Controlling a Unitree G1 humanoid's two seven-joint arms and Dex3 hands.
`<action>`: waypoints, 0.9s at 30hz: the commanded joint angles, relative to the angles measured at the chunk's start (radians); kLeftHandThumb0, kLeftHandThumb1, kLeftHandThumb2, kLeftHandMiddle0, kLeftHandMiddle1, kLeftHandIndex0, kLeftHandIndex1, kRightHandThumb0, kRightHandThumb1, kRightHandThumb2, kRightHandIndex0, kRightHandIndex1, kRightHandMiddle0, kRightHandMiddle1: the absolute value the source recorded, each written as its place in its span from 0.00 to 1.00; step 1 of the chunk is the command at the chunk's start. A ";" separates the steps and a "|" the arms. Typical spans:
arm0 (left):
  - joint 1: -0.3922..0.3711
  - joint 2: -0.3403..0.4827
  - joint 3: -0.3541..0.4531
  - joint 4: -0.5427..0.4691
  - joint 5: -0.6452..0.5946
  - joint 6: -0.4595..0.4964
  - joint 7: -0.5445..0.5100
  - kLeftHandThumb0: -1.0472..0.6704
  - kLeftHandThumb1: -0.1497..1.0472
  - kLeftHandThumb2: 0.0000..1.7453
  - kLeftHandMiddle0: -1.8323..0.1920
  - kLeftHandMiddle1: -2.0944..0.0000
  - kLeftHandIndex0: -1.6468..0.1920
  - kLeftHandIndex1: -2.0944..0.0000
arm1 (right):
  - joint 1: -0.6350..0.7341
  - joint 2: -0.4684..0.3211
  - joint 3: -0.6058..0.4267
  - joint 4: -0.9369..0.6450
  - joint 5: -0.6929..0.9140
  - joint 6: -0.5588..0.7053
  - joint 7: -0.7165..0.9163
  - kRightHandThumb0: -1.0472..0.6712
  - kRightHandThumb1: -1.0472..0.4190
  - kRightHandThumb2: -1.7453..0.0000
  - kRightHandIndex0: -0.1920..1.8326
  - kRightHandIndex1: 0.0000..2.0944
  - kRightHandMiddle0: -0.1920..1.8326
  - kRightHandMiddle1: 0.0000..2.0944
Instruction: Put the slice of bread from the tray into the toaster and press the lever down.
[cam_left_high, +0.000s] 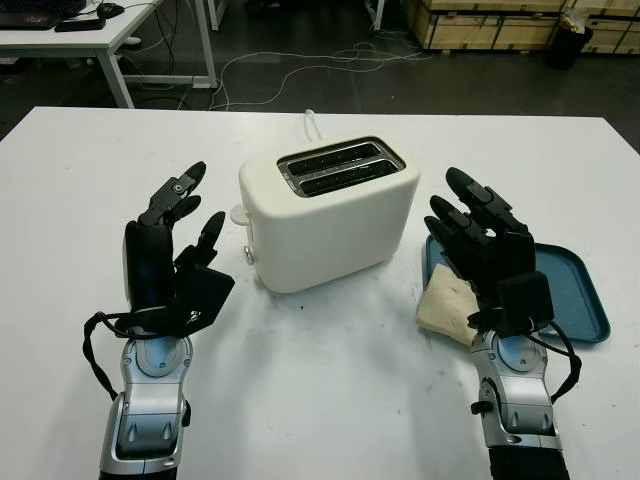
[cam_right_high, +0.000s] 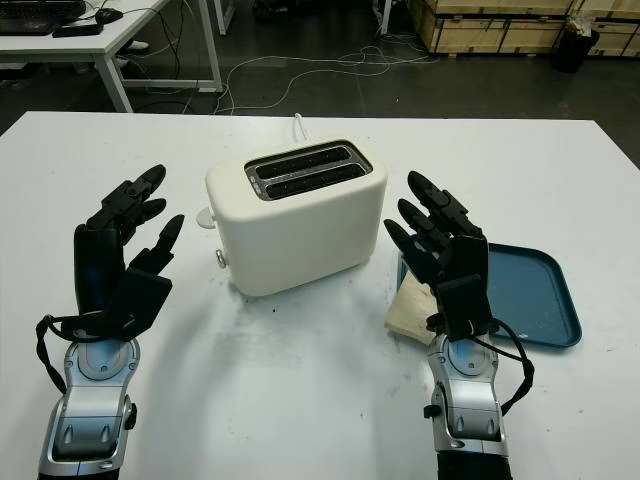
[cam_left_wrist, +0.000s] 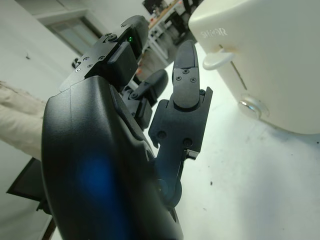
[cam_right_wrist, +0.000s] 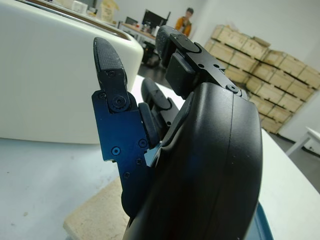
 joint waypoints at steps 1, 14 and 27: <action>-0.003 0.000 -0.003 0.001 0.000 -0.016 0.007 0.37 0.89 0.17 0.65 0.73 0.56 0.98 | 0.003 0.003 -0.002 -0.013 0.004 0.007 -0.005 0.37 0.11 1.00 0.44 0.01 0.42 0.00; -0.004 0.003 0.002 0.007 -0.012 -0.028 0.001 0.37 0.89 0.17 0.65 0.73 0.55 0.98 | 0.005 -0.002 0.001 -0.018 -0.002 -0.002 -0.003 0.37 0.10 1.00 0.44 0.00 0.42 0.00; -0.012 0.002 0.000 0.013 -0.026 -0.036 -0.001 0.36 0.89 0.18 0.67 0.72 0.56 0.99 | 0.051 -0.080 -0.008 -0.070 -0.064 -0.073 0.028 0.35 0.11 1.00 0.43 0.00 0.41 0.00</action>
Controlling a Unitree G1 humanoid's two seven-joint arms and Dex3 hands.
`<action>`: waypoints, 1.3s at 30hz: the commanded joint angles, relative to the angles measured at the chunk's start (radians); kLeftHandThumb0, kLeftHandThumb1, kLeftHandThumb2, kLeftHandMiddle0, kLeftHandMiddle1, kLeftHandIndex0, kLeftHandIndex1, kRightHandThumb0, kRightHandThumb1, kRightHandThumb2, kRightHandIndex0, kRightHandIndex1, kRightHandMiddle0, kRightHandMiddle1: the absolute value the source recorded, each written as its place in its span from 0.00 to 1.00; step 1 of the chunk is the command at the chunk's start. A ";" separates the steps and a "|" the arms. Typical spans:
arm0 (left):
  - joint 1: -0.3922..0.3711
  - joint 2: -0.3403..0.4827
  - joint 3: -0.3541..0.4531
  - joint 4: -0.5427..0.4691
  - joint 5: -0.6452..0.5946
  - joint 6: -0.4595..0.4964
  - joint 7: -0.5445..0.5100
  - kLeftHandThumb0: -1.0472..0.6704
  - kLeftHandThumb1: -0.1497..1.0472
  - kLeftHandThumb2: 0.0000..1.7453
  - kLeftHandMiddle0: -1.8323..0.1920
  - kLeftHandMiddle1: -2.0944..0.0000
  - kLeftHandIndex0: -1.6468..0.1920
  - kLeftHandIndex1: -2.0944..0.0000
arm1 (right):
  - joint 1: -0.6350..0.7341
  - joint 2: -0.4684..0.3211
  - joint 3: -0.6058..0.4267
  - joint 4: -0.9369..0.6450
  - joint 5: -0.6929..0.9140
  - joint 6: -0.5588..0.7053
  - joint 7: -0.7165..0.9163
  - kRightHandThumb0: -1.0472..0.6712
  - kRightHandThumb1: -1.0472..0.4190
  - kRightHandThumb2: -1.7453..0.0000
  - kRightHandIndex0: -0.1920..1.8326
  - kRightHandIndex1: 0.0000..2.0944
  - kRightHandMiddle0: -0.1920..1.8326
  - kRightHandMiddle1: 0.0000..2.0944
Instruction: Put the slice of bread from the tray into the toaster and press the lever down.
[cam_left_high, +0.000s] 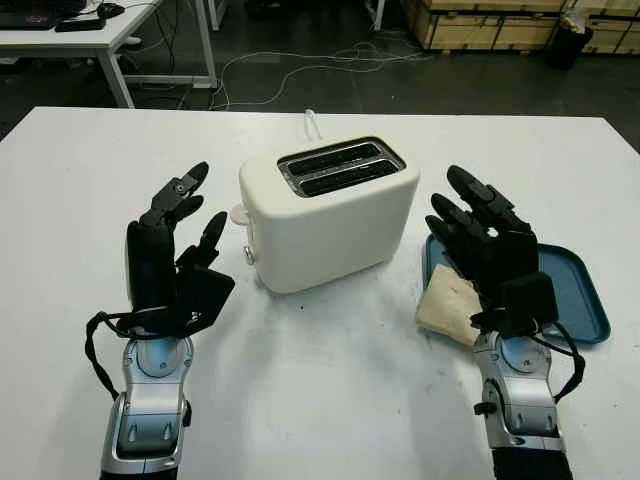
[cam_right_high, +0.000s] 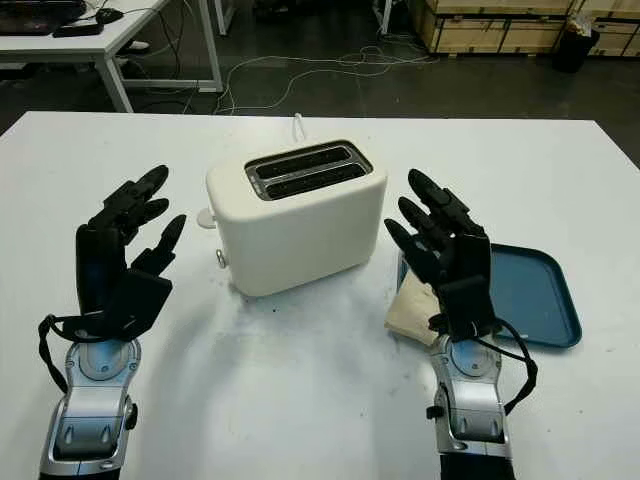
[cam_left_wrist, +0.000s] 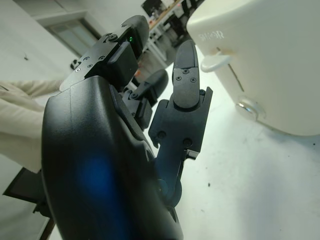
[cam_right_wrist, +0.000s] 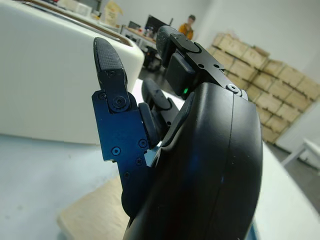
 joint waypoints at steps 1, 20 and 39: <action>-0.011 0.004 0.001 0.002 -0.006 -0.019 0.001 0.36 0.89 0.18 0.67 0.72 0.56 0.99 | 0.024 -0.040 -0.007 -0.017 -0.072 -0.094 -0.024 0.35 0.11 1.00 0.44 0.01 0.42 0.01; -0.019 0.018 0.011 0.017 0.023 -0.024 0.011 0.37 0.89 0.18 0.67 0.70 0.55 0.99 | 0.071 -0.494 -0.136 0.406 -0.373 -0.742 -0.139 0.33 0.18 1.00 0.43 0.00 0.42 0.00; -0.023 0.028 0.020 0.016 0.017 -0.014 0.001 0.37 0.89 0.18 0.66 0.70 0.55 0.99 | -0.010 -0.831 -0.072 0.735 -0.655 -0.981 -0.436 0.17 0.18 1.00 0.29 0.00 0.32 0.00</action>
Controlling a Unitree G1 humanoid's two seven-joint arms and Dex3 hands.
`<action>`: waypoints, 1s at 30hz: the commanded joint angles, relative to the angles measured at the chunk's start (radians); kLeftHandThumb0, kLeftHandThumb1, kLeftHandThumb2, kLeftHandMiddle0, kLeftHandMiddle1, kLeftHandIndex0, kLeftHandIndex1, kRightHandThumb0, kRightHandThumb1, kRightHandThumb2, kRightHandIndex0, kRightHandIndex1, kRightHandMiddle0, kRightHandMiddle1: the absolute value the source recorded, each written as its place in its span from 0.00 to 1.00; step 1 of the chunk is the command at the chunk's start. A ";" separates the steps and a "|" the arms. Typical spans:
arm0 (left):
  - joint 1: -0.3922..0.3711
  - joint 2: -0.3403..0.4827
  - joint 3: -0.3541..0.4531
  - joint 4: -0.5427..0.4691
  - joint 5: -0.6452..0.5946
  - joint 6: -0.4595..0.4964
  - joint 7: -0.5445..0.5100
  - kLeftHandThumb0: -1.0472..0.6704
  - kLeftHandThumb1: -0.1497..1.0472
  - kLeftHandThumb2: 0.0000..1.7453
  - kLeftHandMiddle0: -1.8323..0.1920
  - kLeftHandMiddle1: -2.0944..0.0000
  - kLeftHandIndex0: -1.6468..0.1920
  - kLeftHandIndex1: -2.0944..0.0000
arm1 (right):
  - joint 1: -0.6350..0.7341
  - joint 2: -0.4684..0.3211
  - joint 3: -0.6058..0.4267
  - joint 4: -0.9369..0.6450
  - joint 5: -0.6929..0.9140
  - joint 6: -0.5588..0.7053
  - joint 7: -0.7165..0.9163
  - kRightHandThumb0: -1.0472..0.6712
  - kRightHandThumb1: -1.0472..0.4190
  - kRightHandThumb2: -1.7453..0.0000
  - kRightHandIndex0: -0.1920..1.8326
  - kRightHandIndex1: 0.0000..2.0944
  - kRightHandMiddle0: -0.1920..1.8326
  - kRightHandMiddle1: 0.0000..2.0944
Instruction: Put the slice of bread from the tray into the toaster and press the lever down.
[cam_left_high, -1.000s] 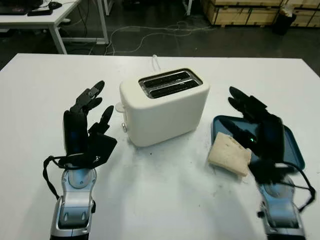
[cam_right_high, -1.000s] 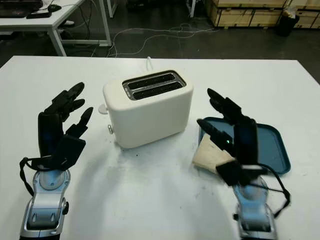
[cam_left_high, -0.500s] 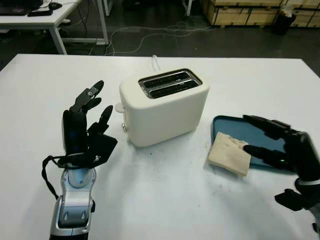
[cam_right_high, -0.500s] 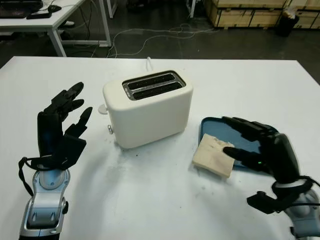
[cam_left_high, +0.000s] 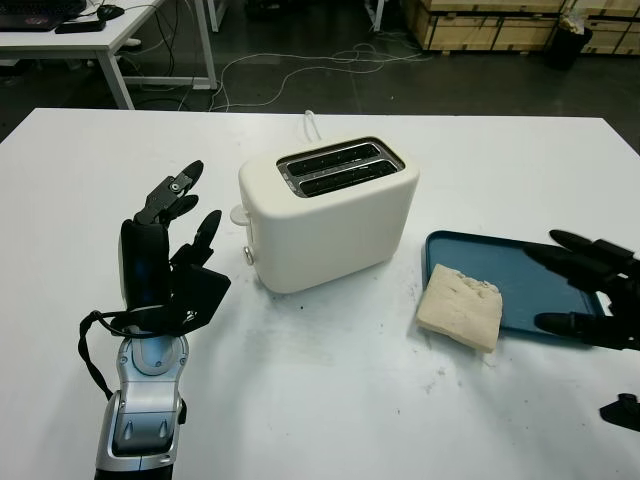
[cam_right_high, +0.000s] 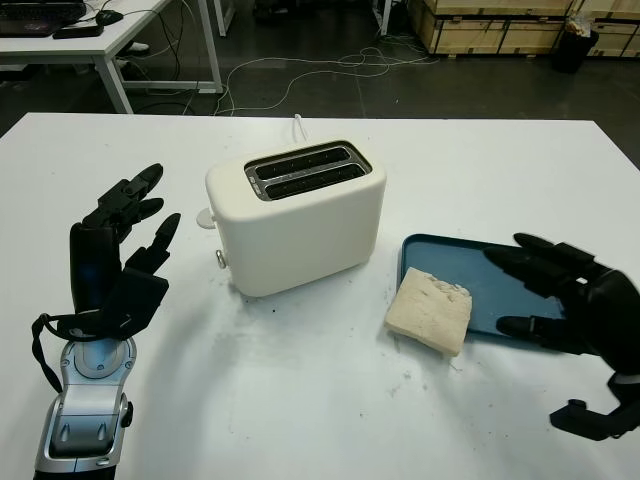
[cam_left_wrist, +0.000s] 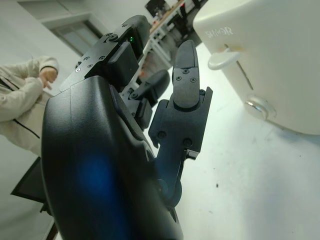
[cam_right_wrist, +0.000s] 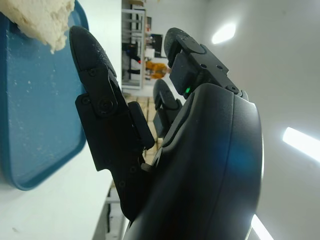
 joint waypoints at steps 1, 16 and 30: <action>-0.017 0.008 0.002 0.008 0.003 -0.007 0.001 0.37 0.89 0.18 0.66 0.70 0.55 0.99 | -0.017 -0.028 0.014 0.006 -0.003 -0.027 -0.013 0.17 0.18 1.00 0.29 0.00 0.32 0.00; -0.031 0.008 0.001 0.004 0.003 -0.003 0.005 0.37 0.89 0.17 0.66 0.71 0.54 0.99 | -0.040 -0.051 0.094 -0.024 -0.091 -0.051 -0.068 0.15 0.17 1.00 0.25 0.00 0.30 0.00; -0.031 0.010 0.002 -0.010 0.017 0.016 0.003 0.35 0.89 0.17 0.66 0.71 0.54 0.99 | -0.031 -0.036 0.151 -0.068 -0.122 -0.048 -0.114 0.12 0.15 1.00 0.27 0.00 0.31 0.00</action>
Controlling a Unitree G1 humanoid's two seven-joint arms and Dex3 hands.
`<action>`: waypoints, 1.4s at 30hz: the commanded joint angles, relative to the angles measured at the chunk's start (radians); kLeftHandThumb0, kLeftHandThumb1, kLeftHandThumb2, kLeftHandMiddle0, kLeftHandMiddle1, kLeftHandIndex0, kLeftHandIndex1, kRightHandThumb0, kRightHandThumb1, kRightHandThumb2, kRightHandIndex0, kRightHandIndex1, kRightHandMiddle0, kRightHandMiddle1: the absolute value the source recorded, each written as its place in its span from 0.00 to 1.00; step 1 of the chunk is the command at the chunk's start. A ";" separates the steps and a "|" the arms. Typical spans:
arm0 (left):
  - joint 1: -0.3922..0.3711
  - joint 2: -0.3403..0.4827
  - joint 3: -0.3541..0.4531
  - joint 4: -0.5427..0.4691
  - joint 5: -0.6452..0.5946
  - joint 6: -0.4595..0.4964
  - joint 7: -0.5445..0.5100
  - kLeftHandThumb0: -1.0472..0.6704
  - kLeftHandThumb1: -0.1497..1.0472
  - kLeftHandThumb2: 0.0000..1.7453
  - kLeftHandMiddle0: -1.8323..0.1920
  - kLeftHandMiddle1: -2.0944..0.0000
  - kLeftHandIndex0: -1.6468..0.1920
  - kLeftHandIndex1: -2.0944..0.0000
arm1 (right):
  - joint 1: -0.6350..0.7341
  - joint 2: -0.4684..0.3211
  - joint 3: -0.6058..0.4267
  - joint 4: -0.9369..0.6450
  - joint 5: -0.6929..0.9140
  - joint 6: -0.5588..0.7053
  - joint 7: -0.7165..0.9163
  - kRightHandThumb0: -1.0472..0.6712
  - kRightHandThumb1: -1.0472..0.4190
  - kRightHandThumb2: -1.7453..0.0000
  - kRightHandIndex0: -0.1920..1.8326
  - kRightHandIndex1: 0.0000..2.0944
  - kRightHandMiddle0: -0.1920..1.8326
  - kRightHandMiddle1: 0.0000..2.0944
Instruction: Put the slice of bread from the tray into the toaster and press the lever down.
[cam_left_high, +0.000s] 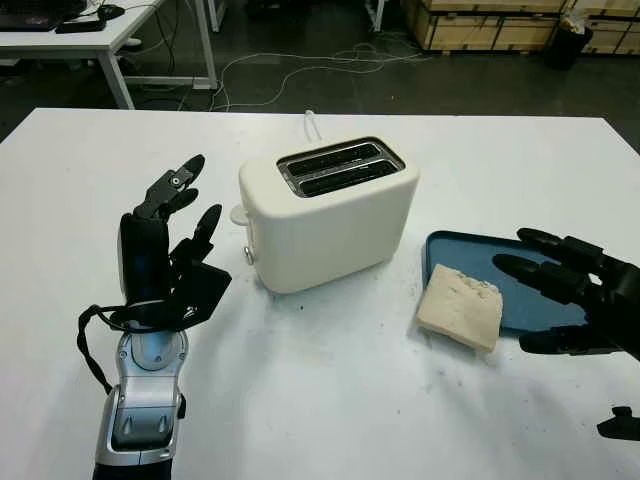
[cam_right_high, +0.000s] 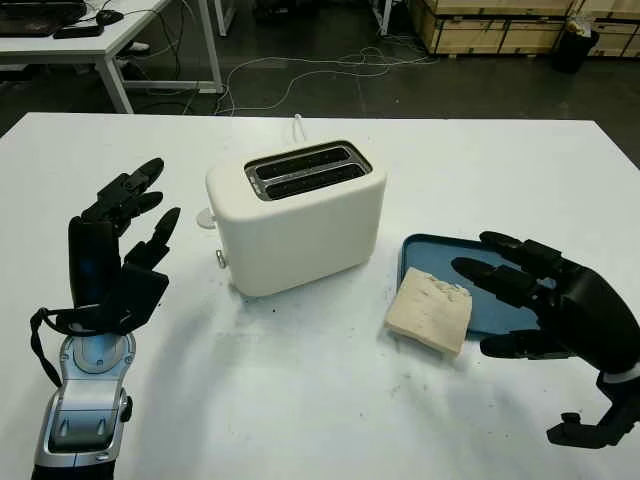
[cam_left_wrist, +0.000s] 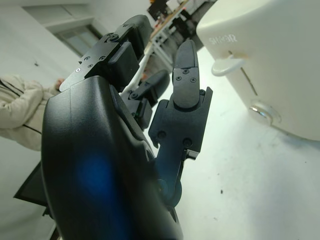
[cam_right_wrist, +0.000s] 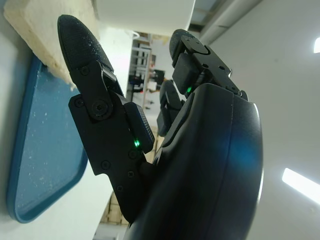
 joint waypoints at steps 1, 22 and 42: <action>-0.011 0.005 0.002 -0.011 0.013 0.013 0.003 0.35 0.89 0.17 0.66 0.71 0.54 0.99 | 0.001 -0.001 0.011 -0.008 0.000 -0.008 0.000 0.12 0.15 1.00 0.27 0.00 0.31 0.00; -0.010 0.007 0.006 -0.015 0.000 -0.009 0.004 0.37 0.89 0.16 0.65 0.71 0.54 0.99 | 0.010 0.027 0.093 0.074 -0.011 0.028 0.002 0.14 0.17 0.99 0.27 0.01 0.31 0.00; -0.009 0.004 0.008 -0.026 -0.013 0.003 -0.008 0.36 0.89 0.16 0.66 0.71 0.54 1.00 | -0.014 0.036 0.194 0.124 -0.076 0.104 -0.164 0.21 0.18 0.99 0.30 0.00 0.33 0.00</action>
